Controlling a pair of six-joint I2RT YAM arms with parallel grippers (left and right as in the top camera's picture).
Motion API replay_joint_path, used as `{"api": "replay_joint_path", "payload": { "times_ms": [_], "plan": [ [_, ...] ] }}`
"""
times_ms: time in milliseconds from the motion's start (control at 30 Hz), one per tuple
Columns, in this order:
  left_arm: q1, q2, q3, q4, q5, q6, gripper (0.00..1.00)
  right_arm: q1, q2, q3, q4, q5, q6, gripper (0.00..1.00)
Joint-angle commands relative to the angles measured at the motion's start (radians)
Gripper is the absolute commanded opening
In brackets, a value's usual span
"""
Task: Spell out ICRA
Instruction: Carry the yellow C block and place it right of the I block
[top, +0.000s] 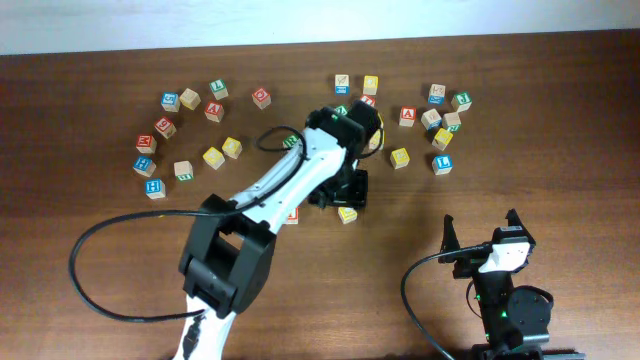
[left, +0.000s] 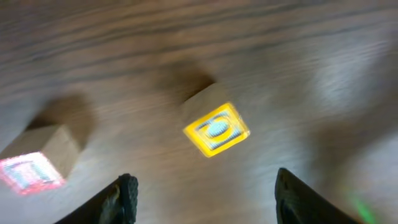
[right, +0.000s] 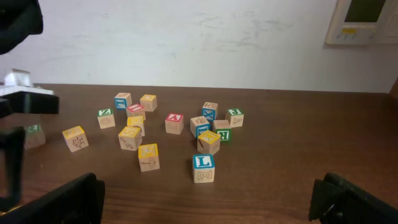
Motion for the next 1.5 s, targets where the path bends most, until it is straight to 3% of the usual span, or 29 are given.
{"api": "replay_joint_path", "payload": {
  "times_ms": [0, 200, 400, 500, 667, 833, 900, 1067, 1133, 1333, 1467],
  "plan": [
    [-0.021, -0.011, -0.019, 0.056, 0.042, -0.02, 0.66, 0.006, -0.006, -0.005, -0.006, 0.005, 0.004, 0.98],
    [-0.026, 0.001, -0.02, 0.06, -0.071, -0.263, 0.66, 0.006, -0.006, -0.005, -0.006, 0.005, 0.004, 0.98],
    [-0.093, 0.023, -0.02, 0.082, -0.083, -0.288, 0.64, 0.006, -0.006, -0.005, -0.006, 0.005, 0.004, 0.98],
    [-0.121, 0.027, -0.021, 0.08, -0.194, -0.359, 0.63, 0.006, -0.006, -0.005, -0.006, 0.005, 0.004, 0.98],
    [-0.117, 0.084, -0.021, 0.088, -0.206, -0.448, 0.64, 0.006, -0.006, -0.005, -0.006, 0.005, 0.004, 0.98],
    [-0.117, 0.102, -0.021, 0.117, -0.206, -0.448, 0.64, 0.006, -0.006, -0.005, -0.006, 0.005, 0.004, 0.98],
    [-0.117, 0.102, -0.021, 0.13, -0.232, -0.447, 0.51, 0.006, -0.006, -0.005, -0.006, 0.005, 0.004, 0.98],
    [-0.117, 0.102, -0.021, 0.127, -0.267, -0.418, 0.34, 0.006, -0.006, -0.005, -0.006, 0.005, 0.004, 0.98],
    [-0.114, 0.102, -0.021, 0.121, -0.32, -0.399, 0.35, 0.006, -0.006, -0.005, -0.006, 0.005, 0.004, 0.98],
    [-0.066, 0.102, -0.021, 0.123, -0.332, -0.163, 0.32, 0.006, -0.006, -0.005, -0.006, 0.005, 0.004, 0.98],
    [-0.037, 0.102, -0.021, 0.112, -0.223, -0.039, 0.35, 0.006, -0.006, -0.005, -0.006, 0.005, 0.004, 0.98]
  ]
}}
